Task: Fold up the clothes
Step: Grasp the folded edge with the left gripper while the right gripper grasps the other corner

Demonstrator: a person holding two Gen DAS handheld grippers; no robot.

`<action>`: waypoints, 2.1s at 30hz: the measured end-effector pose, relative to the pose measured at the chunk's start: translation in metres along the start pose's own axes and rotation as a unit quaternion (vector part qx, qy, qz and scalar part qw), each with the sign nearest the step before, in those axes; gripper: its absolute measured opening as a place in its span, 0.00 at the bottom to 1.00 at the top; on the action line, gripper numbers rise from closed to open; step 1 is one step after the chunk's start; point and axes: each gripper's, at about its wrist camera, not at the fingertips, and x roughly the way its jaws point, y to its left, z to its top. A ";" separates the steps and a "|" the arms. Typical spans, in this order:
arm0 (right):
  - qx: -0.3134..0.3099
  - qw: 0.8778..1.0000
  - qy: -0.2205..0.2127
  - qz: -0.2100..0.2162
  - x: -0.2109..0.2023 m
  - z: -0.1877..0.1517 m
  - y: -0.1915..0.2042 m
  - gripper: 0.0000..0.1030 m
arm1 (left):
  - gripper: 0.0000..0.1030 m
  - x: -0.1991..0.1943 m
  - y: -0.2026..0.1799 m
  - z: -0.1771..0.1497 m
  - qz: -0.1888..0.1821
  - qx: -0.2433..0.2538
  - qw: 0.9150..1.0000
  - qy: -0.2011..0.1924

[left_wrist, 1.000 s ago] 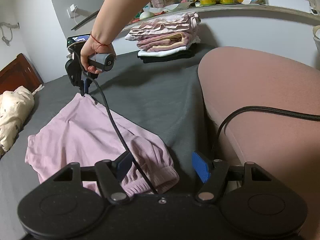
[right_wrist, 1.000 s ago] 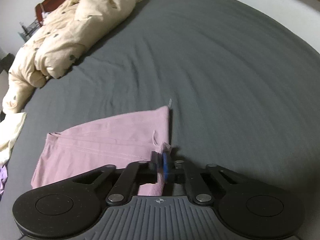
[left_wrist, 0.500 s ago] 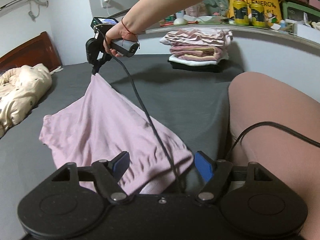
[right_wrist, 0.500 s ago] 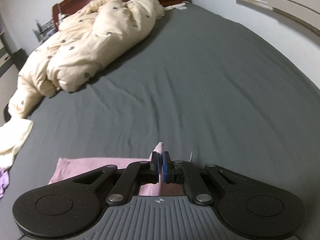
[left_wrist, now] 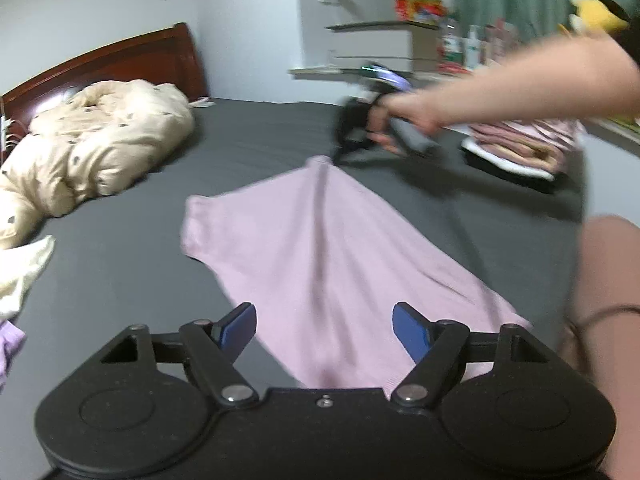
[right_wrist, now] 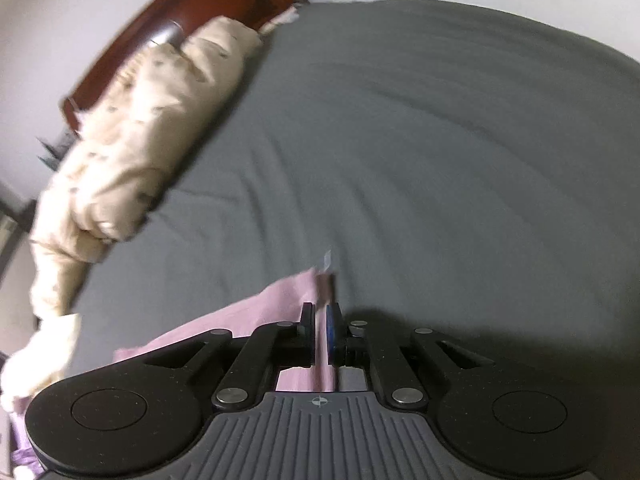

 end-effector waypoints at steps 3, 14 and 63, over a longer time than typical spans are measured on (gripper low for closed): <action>-0.011 0.999 -0.018 0.030 -0.031 -0.028 0.014 0.05 | 0.73 0.024 0.044 0.026 0.009 -0.035 0.999 -0.002; -0.049 0.980 -0.034 0.188 -0.071 -0.107 0.030 0.06 | 0.57 0.173 0.151 0.109 0.021 -0.173 0.984 0.030; 0.046 0.992 -0.023 0.114 -0.067 -0.079 -0.034 0.06 | 0.06 0.284 0.184 0.112 0.061 -0.258 0.960 0.088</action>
